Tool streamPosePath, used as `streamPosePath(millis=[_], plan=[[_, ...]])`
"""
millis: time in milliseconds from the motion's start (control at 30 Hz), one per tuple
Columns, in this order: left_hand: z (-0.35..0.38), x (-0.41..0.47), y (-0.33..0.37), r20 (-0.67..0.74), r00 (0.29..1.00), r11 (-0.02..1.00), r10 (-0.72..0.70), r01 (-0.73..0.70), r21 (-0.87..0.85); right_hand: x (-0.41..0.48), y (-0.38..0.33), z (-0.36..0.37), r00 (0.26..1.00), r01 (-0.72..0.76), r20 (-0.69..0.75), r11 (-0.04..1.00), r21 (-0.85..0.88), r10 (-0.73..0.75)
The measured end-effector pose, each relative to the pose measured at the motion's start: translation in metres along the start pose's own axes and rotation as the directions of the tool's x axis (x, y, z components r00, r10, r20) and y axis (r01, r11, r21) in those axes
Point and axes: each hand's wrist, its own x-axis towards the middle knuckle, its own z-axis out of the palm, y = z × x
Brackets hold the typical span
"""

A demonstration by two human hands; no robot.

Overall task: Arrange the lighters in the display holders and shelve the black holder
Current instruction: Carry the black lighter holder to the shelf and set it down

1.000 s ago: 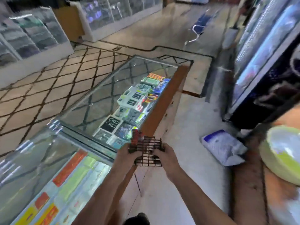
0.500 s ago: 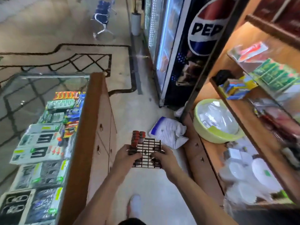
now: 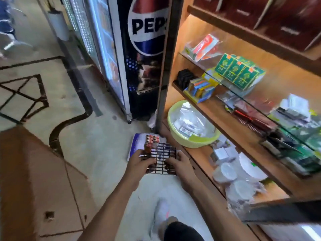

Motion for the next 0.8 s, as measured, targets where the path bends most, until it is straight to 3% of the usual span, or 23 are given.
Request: streamPosePath(millis=[333,533,800], plan=[[0.093,0.158,0.072,0.131,0.99,0.994,-0.049,0.035,0.102,0.158,-0.058,-0.07,0.997,0.049,-0.065,0.997,0.053,-0.045],[0.143,0.259,0.102,0.162,0.987,0.974,-0.02,-0.017,0.226,0.246,-0.068,-0.11,0.979,0.079,-0.191,0.996,0.05,-0.068],[0.224,0.336,0.095,0.37,0.923,0.932,-0.108,-0.035,0.361,0.271,-0.057,-0.162,0.879,-0.01,-0.463,0.975,0.224,0.116]])
